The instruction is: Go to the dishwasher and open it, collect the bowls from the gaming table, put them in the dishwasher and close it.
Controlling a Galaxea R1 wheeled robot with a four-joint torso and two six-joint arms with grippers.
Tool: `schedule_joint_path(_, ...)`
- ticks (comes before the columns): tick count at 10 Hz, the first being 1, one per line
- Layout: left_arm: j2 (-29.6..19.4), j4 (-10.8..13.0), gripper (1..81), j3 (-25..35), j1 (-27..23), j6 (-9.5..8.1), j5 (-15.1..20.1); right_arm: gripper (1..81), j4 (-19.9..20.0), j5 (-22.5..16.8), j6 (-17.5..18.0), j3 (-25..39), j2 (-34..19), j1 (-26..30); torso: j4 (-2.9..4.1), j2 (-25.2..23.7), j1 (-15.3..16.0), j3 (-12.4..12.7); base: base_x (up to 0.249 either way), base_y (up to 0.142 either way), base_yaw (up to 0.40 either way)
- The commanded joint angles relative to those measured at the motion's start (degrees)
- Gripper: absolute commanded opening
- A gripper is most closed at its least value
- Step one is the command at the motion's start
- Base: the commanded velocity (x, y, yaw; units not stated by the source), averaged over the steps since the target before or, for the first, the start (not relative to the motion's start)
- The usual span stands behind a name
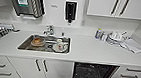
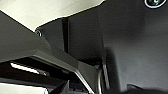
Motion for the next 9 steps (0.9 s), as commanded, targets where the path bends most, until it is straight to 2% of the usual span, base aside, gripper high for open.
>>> schedule_joint_path(1,-0.79,0.34,81.1,-1.57,-0.63,0.18,3.15,81.1,-1.01,-2.22,-0.11,0.29,0.08,0.65,0.00,5.49,-3.54,5.28,0.000,0.000,0.000)
schedule_joint_path(3,-0.44,0.34,81.1,-1.58,-0.63,0.18,3.23,81.1,-1.01,-2.22,-0.11,0.11,0.08,0.65,0.00,8.59,-5.53,7.90,0.000,0.000,0.000)
schedule_joint_path(9,0.00,0.61,81.1,-1.75,-0.63,0.18,3.23,81.1,-1.10,-1.86,-0.11,-0.16,0.08,0.39,0.00,20.40,-13.34,19.12,0.000,0.000,0.000)
